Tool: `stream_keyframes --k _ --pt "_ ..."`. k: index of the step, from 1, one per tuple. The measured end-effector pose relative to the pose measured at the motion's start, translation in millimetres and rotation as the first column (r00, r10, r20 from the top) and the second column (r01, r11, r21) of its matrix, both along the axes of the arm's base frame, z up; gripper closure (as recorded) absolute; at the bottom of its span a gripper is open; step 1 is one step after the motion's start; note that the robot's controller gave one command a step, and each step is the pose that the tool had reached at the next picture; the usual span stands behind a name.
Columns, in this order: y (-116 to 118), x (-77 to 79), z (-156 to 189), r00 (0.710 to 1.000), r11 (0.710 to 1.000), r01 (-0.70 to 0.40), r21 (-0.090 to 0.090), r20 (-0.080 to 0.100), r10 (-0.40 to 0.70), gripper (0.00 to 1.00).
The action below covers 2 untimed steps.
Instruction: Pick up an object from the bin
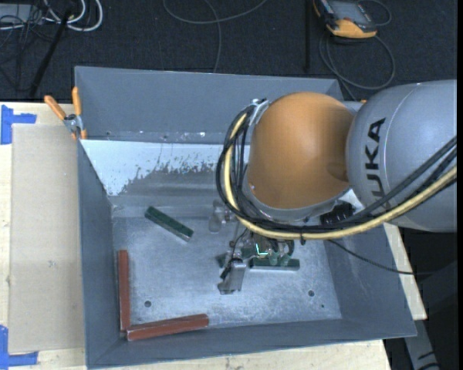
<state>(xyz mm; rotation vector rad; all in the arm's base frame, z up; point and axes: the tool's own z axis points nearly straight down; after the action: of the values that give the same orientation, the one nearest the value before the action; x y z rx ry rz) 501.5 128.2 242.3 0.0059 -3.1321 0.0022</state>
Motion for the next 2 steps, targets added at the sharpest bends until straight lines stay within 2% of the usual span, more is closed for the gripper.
stream_keyframes --k 1,2 --pt "-78 5.4 -73 0.991 0.991 0.137 -0.003 0.002 -0.137 0.0" --pt "-100 69.4 -168 0.998 0.998 0.055 0.0 0.009 -0.055 0.0"
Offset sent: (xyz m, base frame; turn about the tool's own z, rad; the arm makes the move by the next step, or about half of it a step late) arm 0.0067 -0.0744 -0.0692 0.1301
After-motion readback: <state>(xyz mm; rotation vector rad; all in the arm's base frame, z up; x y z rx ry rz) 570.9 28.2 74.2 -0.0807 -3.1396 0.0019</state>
